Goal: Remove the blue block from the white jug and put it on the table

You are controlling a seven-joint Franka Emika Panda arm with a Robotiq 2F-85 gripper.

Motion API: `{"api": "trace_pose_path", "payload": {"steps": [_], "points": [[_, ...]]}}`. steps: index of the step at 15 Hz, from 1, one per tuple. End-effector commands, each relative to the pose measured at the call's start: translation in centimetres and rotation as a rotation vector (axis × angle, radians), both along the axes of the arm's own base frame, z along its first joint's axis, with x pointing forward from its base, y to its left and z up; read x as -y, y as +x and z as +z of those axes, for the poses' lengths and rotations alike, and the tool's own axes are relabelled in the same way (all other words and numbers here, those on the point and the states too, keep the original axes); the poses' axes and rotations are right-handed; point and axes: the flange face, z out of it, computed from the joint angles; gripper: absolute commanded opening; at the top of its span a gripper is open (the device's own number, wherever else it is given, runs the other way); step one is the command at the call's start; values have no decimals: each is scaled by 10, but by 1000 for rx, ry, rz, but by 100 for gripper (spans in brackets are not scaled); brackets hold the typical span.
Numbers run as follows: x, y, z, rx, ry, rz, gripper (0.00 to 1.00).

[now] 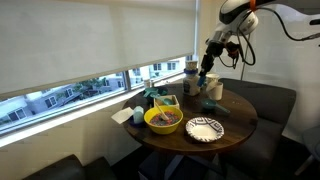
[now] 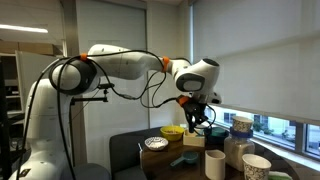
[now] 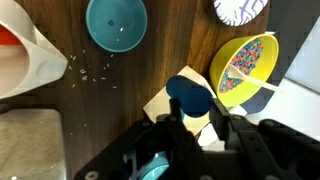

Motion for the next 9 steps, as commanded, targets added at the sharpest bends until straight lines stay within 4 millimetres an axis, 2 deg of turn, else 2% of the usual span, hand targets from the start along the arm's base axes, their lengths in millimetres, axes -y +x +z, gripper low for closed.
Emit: {"api": "trace_pose_path", "payload": {"steps": [1, 2, 3, 6, 9], "points": [[-5, 3, -1, -4, 1, 18, 35], [-5, 5, -1, -2, 1, 26, 35], [-4, 4, 1, 1, 0, 29, 10], [-23, 12, -14, -121, -23, 101, 10], [-30, 12, -35, -254, -80, 104, 10]]}}
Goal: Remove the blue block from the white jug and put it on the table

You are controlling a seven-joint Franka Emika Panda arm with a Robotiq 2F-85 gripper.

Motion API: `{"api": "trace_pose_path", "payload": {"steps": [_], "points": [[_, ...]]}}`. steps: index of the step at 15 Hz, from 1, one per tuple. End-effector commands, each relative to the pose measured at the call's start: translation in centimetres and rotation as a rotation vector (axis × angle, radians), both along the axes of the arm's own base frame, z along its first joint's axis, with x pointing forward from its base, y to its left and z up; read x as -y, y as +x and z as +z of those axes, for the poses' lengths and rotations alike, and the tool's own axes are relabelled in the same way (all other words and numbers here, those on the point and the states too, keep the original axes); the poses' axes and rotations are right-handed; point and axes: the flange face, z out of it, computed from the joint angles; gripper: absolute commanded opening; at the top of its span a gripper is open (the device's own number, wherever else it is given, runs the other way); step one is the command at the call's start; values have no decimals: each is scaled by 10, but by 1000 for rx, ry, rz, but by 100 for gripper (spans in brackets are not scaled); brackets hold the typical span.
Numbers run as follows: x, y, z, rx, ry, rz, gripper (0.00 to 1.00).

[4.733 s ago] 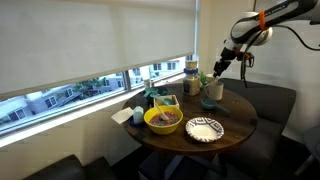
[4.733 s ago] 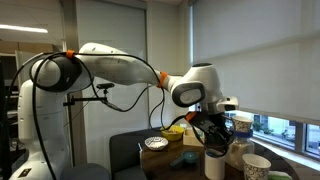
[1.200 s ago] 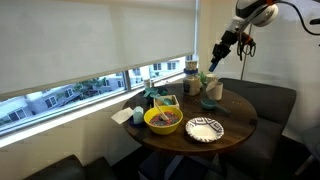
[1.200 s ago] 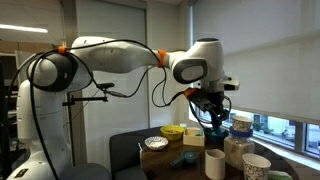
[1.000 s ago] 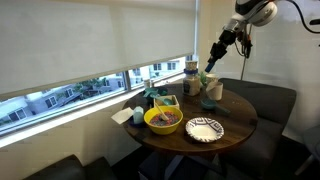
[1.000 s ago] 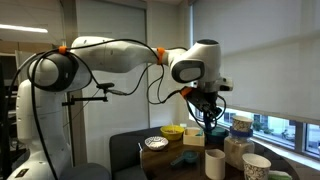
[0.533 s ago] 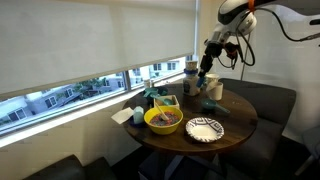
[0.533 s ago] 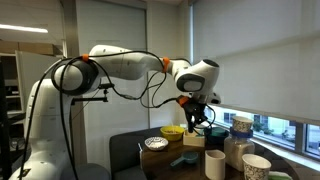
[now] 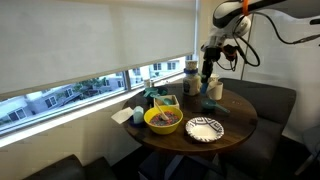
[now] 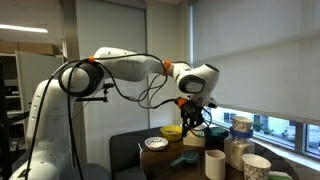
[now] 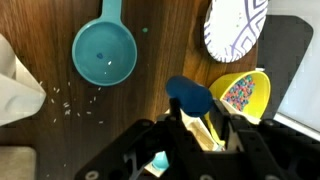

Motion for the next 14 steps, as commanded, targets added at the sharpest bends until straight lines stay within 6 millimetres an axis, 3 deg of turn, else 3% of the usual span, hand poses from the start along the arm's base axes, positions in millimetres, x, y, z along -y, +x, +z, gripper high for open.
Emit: {"api": "trace_pose_path", "payload": {"steps": [1, 5, 9, 14], "points": [[-9, 13, -19, -125, -118, -23, 10], [-42, 42, -22, -81, -295, -68, 10], [-75, 59, -22, -78, -339, -40, 10], [-73, 72, -45, -84, -323, -80, 10]]}}
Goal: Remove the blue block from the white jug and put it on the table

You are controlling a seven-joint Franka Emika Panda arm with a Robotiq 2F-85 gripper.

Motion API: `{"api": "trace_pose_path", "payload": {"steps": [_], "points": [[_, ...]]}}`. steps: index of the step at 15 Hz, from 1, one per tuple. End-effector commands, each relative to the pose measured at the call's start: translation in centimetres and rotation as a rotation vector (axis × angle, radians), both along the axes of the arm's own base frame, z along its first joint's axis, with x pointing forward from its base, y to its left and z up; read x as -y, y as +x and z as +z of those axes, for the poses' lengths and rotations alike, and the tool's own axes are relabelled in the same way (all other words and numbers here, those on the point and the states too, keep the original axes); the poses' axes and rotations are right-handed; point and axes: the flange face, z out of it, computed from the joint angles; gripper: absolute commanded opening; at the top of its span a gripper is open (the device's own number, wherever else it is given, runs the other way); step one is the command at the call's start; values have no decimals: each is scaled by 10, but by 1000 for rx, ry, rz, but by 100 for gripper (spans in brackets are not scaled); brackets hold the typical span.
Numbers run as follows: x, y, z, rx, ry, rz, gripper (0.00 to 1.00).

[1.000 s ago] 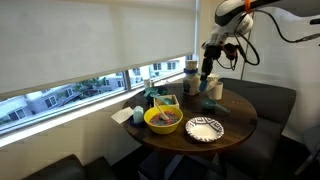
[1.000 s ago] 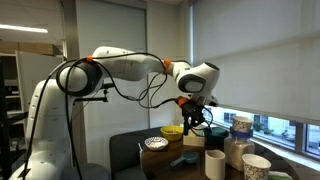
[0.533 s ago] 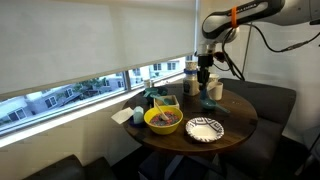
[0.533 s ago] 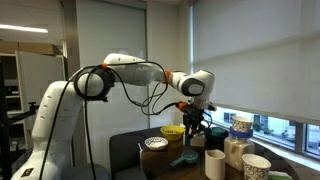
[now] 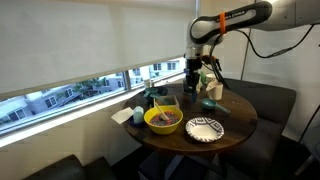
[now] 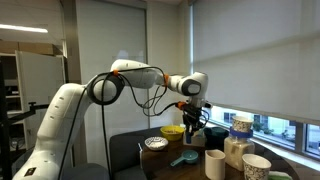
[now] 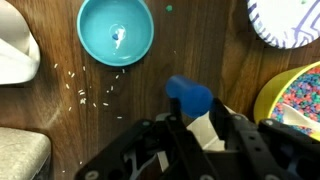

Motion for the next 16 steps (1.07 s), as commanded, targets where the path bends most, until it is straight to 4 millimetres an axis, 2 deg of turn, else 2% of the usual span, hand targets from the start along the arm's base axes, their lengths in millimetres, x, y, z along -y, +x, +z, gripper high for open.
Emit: {"api": "trace_pose_path", "payload": {"steps": [1, 7, 8, 9, 10, 12, 16], "points": [[7, 15, -18, 1, 16, -44, 10], [14, 25, -45, -8, 44, -68, 10], [14, 26, -46, -7, 47, -70, 22], [14, 27, -47, -8, 45, -70, 59], [14, 27, -45, -6, 45, -71, 60], [15, 25, -28, 33, 45, -74, 73], [13, 9, 54, 261, 59, -37, 100]]}}
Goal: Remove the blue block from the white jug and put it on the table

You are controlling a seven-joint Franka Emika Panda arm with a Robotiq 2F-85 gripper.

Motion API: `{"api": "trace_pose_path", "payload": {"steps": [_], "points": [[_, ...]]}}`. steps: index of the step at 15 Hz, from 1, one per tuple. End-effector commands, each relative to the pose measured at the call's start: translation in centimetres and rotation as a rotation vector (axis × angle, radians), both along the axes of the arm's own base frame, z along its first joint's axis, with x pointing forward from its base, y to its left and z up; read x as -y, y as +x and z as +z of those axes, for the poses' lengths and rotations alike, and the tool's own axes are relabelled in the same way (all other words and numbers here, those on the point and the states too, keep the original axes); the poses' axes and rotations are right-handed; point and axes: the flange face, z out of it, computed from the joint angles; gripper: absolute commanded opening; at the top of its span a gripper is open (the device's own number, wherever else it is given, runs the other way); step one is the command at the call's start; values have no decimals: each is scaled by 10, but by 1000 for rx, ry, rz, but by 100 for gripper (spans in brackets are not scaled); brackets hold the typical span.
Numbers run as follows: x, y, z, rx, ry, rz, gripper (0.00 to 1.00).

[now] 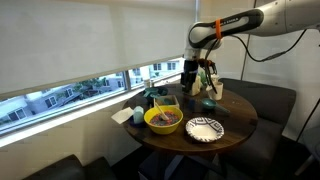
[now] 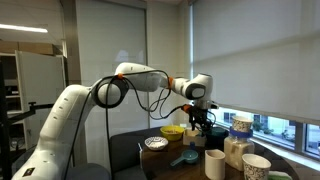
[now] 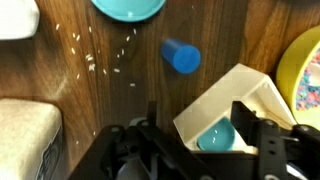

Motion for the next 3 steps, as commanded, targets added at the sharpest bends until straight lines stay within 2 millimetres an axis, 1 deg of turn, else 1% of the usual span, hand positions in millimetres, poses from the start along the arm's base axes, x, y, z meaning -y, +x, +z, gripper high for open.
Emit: {"api": "trace_pose_path", "payload": {"steps": [1, 2, 3], "points": [[-8, -23, 82, 190, 9, 61, 100], [-13, -28, 100, 232, -6, 108, 100], [-6, -11, 72, 164, -4, 51, 97]]}}
